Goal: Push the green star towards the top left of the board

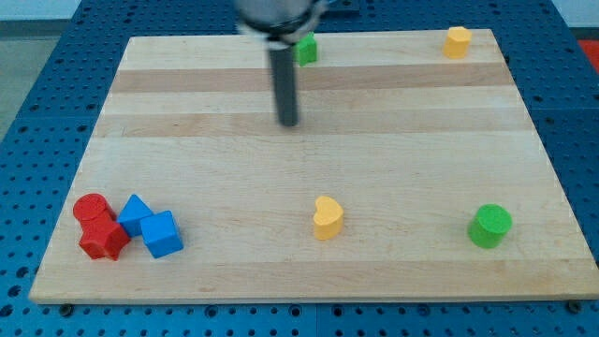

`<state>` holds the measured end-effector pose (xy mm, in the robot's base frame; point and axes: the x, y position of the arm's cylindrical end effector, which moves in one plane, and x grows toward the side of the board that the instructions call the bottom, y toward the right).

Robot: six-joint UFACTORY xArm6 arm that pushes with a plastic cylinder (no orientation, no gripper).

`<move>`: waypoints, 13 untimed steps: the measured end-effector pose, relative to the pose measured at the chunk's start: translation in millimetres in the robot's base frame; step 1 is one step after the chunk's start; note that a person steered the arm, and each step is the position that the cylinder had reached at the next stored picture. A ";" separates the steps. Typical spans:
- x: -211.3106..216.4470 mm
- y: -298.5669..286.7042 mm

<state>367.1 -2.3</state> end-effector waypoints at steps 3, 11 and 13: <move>-131.4 95.8; -133.4 4.7; -115.9 -70.0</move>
<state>251.2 -72.3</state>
